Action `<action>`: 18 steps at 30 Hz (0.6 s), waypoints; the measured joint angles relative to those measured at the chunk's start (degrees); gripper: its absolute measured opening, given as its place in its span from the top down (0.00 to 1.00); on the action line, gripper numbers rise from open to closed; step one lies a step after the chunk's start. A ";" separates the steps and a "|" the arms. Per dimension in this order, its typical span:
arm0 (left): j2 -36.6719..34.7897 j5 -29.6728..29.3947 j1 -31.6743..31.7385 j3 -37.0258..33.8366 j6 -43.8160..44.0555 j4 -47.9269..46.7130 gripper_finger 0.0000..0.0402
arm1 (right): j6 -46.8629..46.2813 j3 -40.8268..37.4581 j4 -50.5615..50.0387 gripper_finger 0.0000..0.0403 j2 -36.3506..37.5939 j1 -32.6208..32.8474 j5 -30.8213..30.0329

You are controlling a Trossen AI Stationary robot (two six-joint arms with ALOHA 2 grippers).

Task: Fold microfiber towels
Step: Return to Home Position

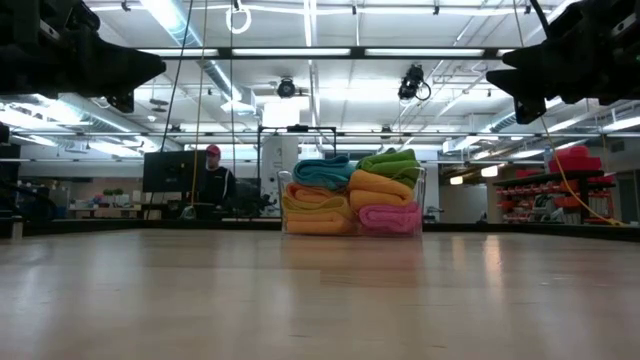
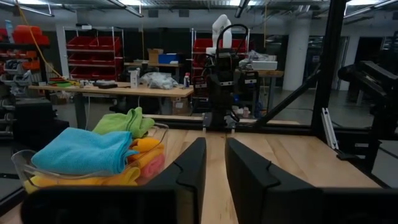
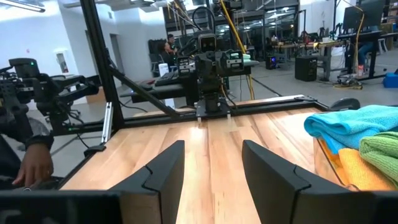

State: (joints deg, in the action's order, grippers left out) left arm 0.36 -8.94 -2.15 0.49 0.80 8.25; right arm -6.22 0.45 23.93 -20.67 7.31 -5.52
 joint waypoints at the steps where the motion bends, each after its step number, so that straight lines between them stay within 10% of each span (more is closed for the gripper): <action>1: 0.00 -0.01 0.00 0.00 0.01 0.01 0.83 | 0.00 0.00 0.00 0.58 0.00 0.00 0.00; 18: 0.00 0.01 0.00 -0.02 0.02 0.02 0.82 | 0.02 0.02 -0.03 0.58 0.00 0.00 -0.02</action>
State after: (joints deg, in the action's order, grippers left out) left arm 0.36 -8.93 -2.15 0.47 0.82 8.27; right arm -6.20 0.47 23.90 -20.67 7.31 -5.54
